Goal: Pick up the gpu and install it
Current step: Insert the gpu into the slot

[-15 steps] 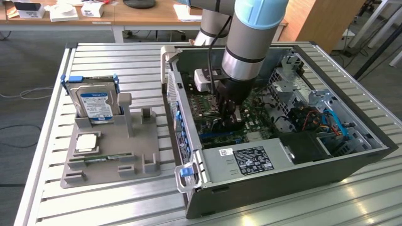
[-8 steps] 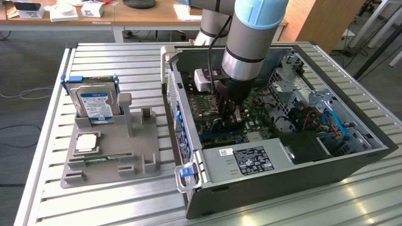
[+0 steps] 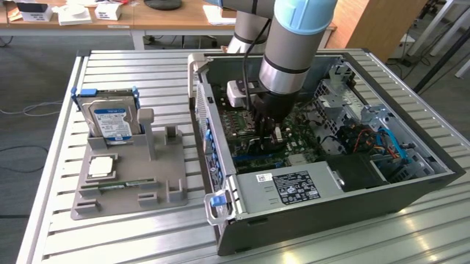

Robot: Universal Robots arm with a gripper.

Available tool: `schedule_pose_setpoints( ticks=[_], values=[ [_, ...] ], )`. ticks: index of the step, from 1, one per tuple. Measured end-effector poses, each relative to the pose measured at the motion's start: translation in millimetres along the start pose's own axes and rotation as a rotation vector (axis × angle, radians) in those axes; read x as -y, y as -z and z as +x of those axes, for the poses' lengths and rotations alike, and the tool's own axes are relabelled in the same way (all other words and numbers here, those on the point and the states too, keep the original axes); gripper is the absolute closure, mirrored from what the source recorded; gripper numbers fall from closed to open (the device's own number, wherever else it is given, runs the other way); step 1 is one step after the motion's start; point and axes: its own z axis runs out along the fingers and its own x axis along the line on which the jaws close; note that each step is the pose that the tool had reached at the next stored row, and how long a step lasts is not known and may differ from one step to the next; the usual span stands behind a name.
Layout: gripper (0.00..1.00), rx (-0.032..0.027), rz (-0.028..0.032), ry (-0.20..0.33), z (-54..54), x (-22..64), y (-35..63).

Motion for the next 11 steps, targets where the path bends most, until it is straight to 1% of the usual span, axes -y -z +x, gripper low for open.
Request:
schedule_pose_setpoints(
  ticks=[1, 6, 8, 11],
  values=[
    [0.60, -0.0001, -0.0001, 0.000, 0.0, 0.0, 0.1],
    [0.60, -0.0006, -0.0004, 0.000, 0.1, 0.0, 0.8],
    [0.60, -0.0003, -0.0002, 0.000, 0.0, 0.0, 3.5],
    [0.60, -0.0003, -0.0002, 0.000, -0.1, 0.1, 10.4]
  ],
)
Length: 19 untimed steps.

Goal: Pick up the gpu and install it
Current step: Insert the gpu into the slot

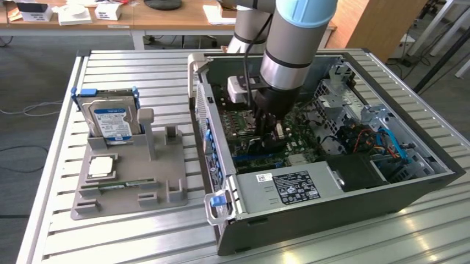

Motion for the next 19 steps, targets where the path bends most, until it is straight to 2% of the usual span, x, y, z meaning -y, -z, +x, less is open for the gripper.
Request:
schedule_pose_setpoints(
  ticks=[14, 19],
  values=[
    [0.60, 0.0000, 0.0000, 0.000, -0.4, 0.2, 41.5],
    [0.60, 0.0003, 0.0001, 0.000, -0.5, 0.3, 49.2]
  ],
)
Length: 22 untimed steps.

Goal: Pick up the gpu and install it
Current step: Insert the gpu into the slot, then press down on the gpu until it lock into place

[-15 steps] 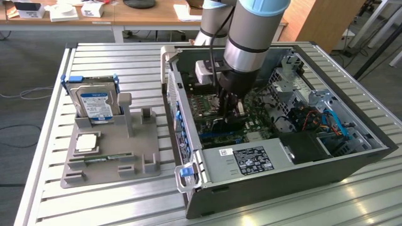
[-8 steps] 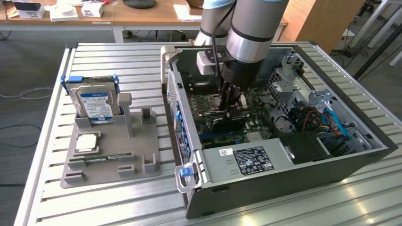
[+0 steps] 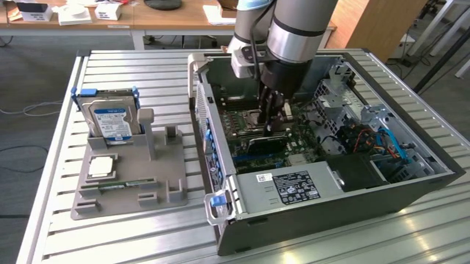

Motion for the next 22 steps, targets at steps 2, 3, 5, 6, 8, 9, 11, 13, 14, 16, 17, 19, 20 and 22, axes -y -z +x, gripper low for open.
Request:
schedule_pose_setpoints(
  ticks=[2, 3, 5, 6, 8, 9, 11, 13, 14, 16, 17, 19, 20, 22],
  values=[
    [0.60, 0.0003, 0.0001, 0.000, 0.0, 0.0, 0.6],
    [0.60, 0.0003, 0.0002, 0.000, 0.0, 0.0, 0.6],
    [0.60, 0.0001, 0.0000, 0.000, 0.0, 0.0, 0.8],
    [0.60, -0.0004, -0.0003, 0.000, 0.0, 0.0, 1.9],
    [0.60, -0.0001, -0.0001, 0.000, 0.0, 0.0, 4.0],
    [0.60, 0.0000, 0.0000, 0.000, 0.0, 0.0, 4.6],
    [0.60, 0.0002, 0.0001, 0.000, 0.0, 0.0, 4.8],
    [0.60, 0.0000, 0.0000, 0.000, 0.0, 0.0, 5.0],
    [0.60, 0.0000, 0.0000, 0.000, -0.1, 0.0, 5.0],
    [0.60, 0.0000, 0.0000, 0.000, 0.0, 0.0, 5.0],
    [0.60, 0.0000, 0.0000, 0.000, 0.0, 0.0, 5.0],
    [0.60, 0.0000, -0.0001, 0.000, 0.0, 0.0, 5.0],
    [0.60, 0.0000, 0.0000, 0.000, -0.1, 0.0, 5.0],
    [0.60, 0.0000, 0.0000, 0.000, 0.0, 0.0, 5.0]
  ],
)
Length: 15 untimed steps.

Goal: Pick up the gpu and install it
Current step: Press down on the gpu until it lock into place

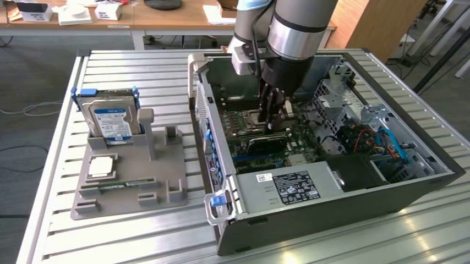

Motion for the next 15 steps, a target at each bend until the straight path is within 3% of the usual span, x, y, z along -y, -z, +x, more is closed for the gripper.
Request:
schedule_pose_setpoints(
  ticks=[3, 7, 11, 15],
  values=[
    [0.61, 0.0000, 0.0000, 0.000, 0.0, 0.0, 0.0],
    [0.79, 0.0000, 0.0000, 0.000, 0.0, 0.0, 0.0],
    [0.89, 0.0000, 0.0000, 0.000, 0.0, 0.0, 0.0],
    [0.89, 0.0000, 0.0000, 0.000, 0.0, 0.0, 0.0]
  ],
)
